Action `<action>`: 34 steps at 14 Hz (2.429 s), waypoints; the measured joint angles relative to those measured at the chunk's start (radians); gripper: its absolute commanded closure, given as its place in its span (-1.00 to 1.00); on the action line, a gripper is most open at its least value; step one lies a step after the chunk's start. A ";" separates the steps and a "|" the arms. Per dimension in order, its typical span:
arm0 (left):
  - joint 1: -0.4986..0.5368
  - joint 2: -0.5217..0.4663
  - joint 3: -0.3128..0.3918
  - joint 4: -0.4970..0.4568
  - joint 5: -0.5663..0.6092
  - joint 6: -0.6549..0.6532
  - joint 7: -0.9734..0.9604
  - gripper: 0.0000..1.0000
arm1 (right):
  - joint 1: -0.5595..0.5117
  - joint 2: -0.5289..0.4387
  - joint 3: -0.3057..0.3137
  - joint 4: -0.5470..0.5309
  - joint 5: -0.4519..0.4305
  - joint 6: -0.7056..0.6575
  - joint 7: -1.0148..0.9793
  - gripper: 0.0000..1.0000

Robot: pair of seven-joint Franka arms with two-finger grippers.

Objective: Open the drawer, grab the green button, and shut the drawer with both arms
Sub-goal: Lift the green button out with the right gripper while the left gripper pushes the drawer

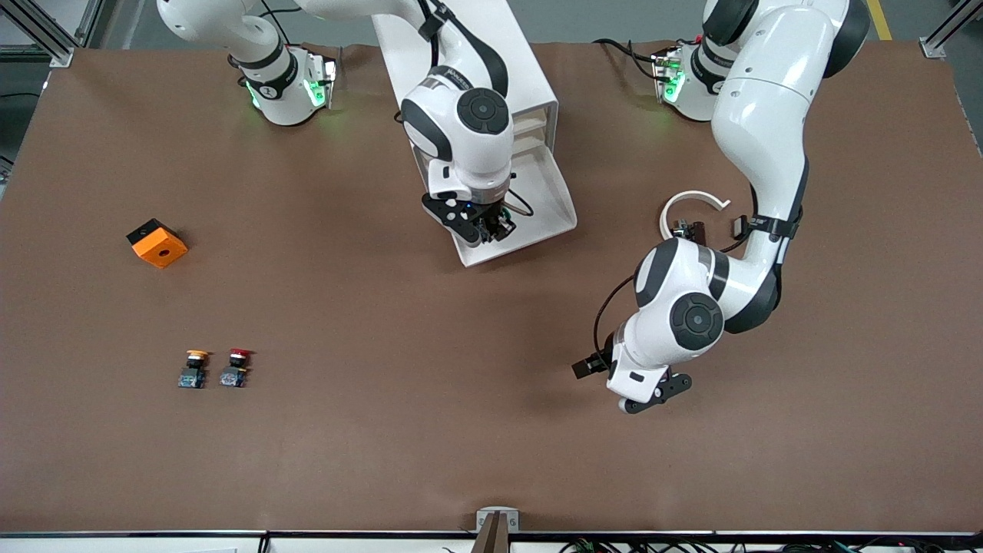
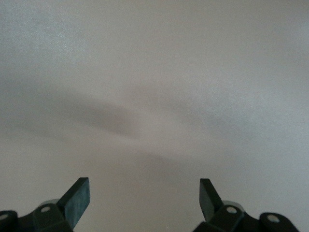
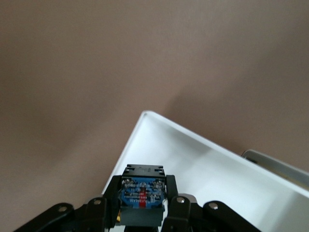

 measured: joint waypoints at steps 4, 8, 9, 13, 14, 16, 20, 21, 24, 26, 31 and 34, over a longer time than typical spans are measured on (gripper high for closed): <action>-0.016 0.001 0.000 -0.018 0.000 0.003 -0.001 -1.00 | -0.106 -0.002 -0.004 0.074 0.003 -0.064 -0.225 1.00; -0.061 -0.008 0.000 -0.074 0.006 0.015 -0.002 -1.00 | -0.270 -0.004 -0.008 0.078 0.027 -0.061 -0.524 1.00; -0.076 -0.018 0.001 -0.091 0.022 0.015 -0.002 -1.00 | -0.315 -0.003 -0.009 0.077 0.033 -0.052 -0.602 1.00; -0.129 -0.076 0.001 -0.188 0.042 0.014 -0.003 -1.00 | -0.464 0.017 -0.009 0.037 0.037 0.061 -0.878 1.00; -0.142 -0.097 0.001 -0.222 0.046 0.014 -0.003 -1.00 | -0.499 0.035 -0.009 0.024 0.038 0.098 -0.945 1.00; -0.165 -0.139 0.001 -0.290 0.060 0.014 -0.003 -1.00 | -0.567 0.087 -0.009 0.010 0.038 0.161 -1.069 1.00; -0.224 -0.190 0.001 -0.379 0.062 0.014 -0.003 -1.00 | -0.666 0.173 -0.008 0.008 0.038 0.229 -1.270 1.00; -0.235 -0.193 0.001 -0.388 0.062 0.014 -0.003 -1.00 | -0.678 0.185 -0.008 0.008 0.038 0.238 -1.299 1.00; -0.249 -0.199 0.001 -0.407 0.062 0.014 -0.003 -1.00 | -0.698 0.209 -0.008 -0.013 0.038 0.309 -1.367 1.00; -0.255 -0.204 0.000 -0.418 0.062 0.014 -0.002 -1.00 | -0.717 0.222 -0.008 -0.057 0.038 0.386 -1.411 1.00; -0.296 -0.209 -0.002 -0.424 0.062 0.014 -0.001 -1.00 | -0.753 0.234 -0.008 -0.088 0.038 0.416 -1.449 1.00; -0.327 -0.209 -0.003 -0.427 0.042 0.015 -0.002 -1.00 | -0.753 0.234 -0.007 -0.088 0.038 0.416 -1.449 1.00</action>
